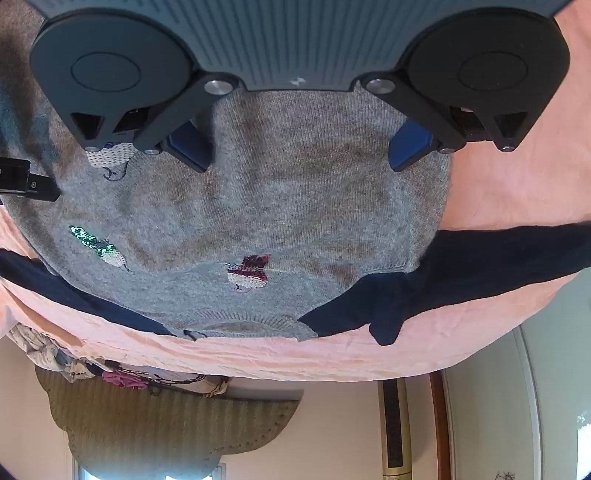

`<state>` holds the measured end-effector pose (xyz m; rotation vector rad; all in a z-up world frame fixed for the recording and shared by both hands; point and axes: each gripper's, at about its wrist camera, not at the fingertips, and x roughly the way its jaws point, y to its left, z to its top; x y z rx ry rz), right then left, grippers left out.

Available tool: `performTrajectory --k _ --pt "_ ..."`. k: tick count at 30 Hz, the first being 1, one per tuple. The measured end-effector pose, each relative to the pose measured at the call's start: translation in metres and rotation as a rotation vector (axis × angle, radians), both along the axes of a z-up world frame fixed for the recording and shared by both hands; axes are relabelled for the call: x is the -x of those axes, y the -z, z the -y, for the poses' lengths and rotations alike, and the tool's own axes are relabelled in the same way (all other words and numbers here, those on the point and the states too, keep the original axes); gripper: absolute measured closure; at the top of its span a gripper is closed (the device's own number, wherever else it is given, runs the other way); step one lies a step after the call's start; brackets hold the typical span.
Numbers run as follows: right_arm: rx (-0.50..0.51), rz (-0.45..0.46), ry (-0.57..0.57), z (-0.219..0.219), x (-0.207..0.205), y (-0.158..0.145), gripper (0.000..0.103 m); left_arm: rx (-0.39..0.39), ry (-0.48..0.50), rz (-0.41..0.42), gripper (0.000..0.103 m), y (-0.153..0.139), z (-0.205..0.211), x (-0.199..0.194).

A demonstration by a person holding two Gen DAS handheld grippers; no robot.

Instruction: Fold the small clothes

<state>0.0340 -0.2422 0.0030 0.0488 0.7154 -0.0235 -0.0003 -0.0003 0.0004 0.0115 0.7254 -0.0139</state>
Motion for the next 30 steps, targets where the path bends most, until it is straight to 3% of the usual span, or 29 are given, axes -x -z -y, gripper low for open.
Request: performTrajectory --k 30 --pt "0.012 -0.003 -0.001 0.000 0.000 -0.001 0.000 -0.014 -0.025 -0.020 0.000 0.000 0.003 -0.012"
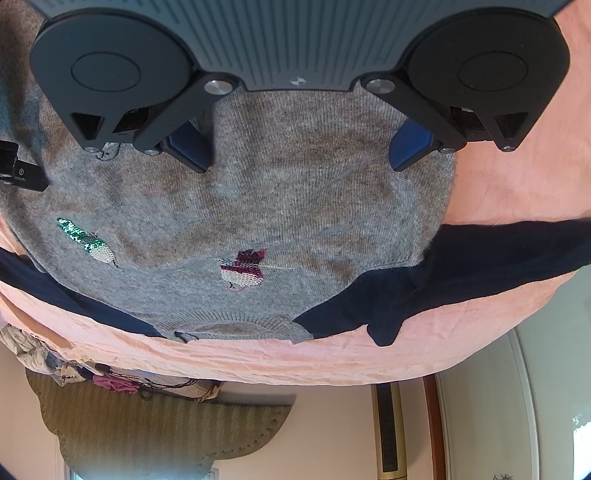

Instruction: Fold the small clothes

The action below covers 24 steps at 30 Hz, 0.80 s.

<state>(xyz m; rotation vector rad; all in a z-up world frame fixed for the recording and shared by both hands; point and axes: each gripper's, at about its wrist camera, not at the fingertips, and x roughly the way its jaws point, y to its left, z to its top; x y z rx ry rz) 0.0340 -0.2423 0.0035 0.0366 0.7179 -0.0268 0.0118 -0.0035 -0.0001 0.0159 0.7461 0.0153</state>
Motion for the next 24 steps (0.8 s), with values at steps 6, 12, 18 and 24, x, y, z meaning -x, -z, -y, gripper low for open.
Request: performTrajectory --k 6,12,18,24 --pt "0.000 0.000 -0.001 -0.0005 0.0004 0.0004 0.000 0.001 0.000 0.001 0.000 -0.0004 -0.0005 0.0006" --pt "0.000 0.001 -0.001 -0.0005 0.0005 0.0000 0.000 0.002 0.001 0.003 0.000 -0.0007 -0.0005 0.0013" --pt "0.000 0.001 -0.001 -0.0006 0.0005 0.0000 0.000 0.003 0.003 0.005 0.000 -0.0011 -0.0009 0.0029" --pt "0.000 0.001 -0.001 -0.0006 0.0006 0.0000 0.000 0.004 0.003 0.005 0.000 -0.0011 -0.0011 0.0029"
